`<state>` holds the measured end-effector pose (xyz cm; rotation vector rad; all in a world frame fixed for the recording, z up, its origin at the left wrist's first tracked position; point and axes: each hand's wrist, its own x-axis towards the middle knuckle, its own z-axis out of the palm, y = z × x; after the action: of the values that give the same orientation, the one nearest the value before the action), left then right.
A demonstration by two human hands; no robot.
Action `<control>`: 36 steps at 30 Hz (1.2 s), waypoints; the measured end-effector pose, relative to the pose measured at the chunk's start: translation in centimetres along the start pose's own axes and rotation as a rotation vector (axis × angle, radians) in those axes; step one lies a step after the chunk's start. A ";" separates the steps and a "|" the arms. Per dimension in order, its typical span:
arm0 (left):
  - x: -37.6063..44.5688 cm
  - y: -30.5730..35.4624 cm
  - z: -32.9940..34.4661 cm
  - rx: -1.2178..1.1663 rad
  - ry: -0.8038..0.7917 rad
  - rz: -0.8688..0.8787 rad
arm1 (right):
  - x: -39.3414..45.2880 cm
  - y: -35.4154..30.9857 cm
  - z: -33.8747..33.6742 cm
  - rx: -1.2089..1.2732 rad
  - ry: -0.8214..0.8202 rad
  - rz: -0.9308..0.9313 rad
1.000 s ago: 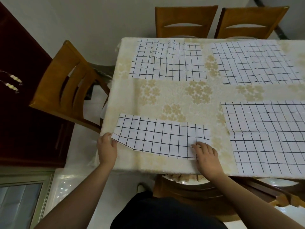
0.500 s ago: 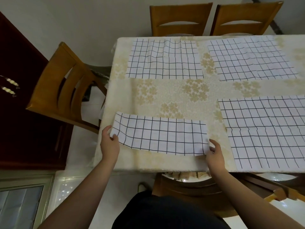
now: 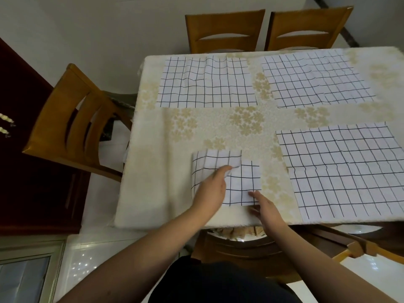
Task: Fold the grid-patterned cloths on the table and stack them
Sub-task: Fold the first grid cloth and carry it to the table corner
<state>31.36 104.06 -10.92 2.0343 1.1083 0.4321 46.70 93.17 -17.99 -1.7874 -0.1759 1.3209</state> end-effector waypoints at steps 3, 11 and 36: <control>0.5 1.5 3.7 0.008 -0.125 0.029 | -0.2 0.2 -0.3 0.047 -0.026 -0.019; 1.0 0.5 6.8 0.109 -0.310 0.163 | 1.0 0.0 -2.5 0.055 0.056 0.036; 0.4 -11.1 4.1 0.630 -0.331 -0.113 | 3.9 -1.5 -0.8 -0.447 0.274 -0.019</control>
<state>27.75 106.14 -22.00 2.4367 1.2381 -0.3523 49.57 95.92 -19.63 -2.3152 -0.3571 1.0619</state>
